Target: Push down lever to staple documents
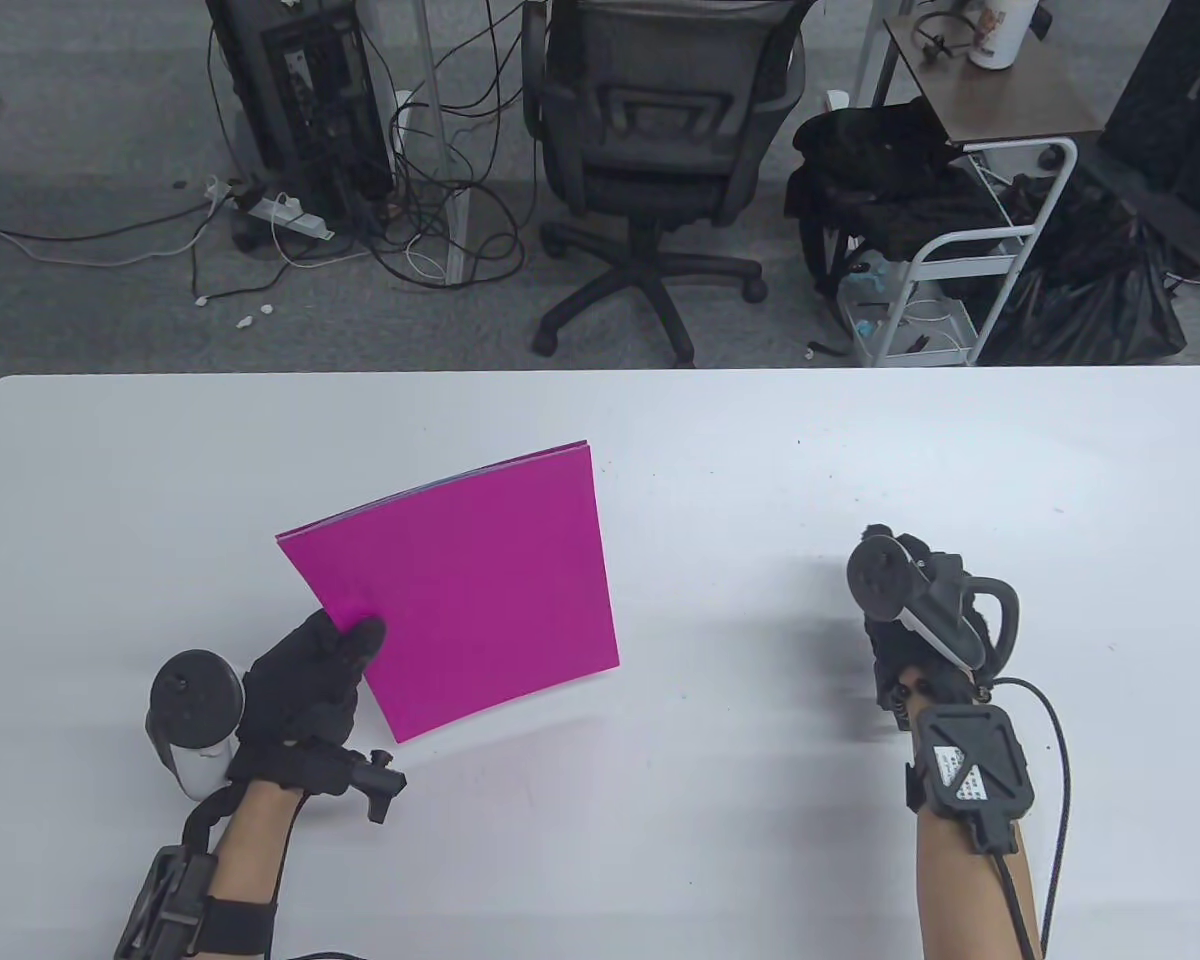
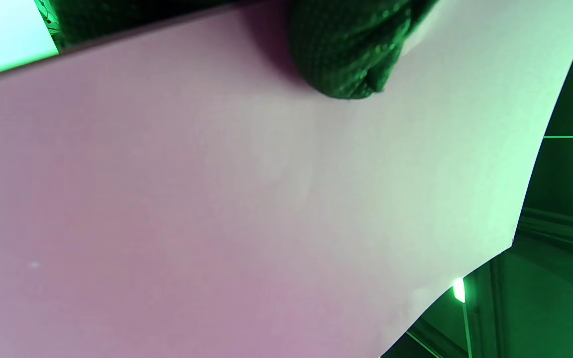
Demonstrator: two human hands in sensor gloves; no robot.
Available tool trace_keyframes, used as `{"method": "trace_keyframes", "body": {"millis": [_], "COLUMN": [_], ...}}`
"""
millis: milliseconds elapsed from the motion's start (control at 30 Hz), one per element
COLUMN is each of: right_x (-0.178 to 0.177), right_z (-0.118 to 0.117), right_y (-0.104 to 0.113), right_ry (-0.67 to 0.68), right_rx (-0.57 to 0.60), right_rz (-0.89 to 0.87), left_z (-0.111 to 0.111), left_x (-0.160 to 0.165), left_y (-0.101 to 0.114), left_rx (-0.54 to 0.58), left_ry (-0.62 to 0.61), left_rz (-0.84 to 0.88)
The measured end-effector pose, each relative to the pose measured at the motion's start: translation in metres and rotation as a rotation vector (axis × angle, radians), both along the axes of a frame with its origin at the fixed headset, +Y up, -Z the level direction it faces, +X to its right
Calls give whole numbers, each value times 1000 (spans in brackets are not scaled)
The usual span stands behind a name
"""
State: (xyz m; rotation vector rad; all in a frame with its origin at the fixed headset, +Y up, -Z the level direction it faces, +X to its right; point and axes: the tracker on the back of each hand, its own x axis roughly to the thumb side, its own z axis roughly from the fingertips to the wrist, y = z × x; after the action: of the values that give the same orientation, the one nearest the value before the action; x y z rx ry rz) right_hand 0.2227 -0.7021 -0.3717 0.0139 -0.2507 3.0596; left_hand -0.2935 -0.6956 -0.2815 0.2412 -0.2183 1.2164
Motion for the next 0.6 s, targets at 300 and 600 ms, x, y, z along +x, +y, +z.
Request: {"method": "trace_keyframes", "body": {"millis": [300, 600], "right_x": [-83, -119], "right_z": [11, 15], "right_y": [-10, -31], "right_ry": [231, 322], "right_rx": [-26, -74], "right_rz": [-23, 12], "left_z": [-1, -1], "left_x": [-2, -3], "left_y": [-2, -4], "left_rx": [-13, -30], "left_ry": [5, 17], "left_rz": [12, 22]}}
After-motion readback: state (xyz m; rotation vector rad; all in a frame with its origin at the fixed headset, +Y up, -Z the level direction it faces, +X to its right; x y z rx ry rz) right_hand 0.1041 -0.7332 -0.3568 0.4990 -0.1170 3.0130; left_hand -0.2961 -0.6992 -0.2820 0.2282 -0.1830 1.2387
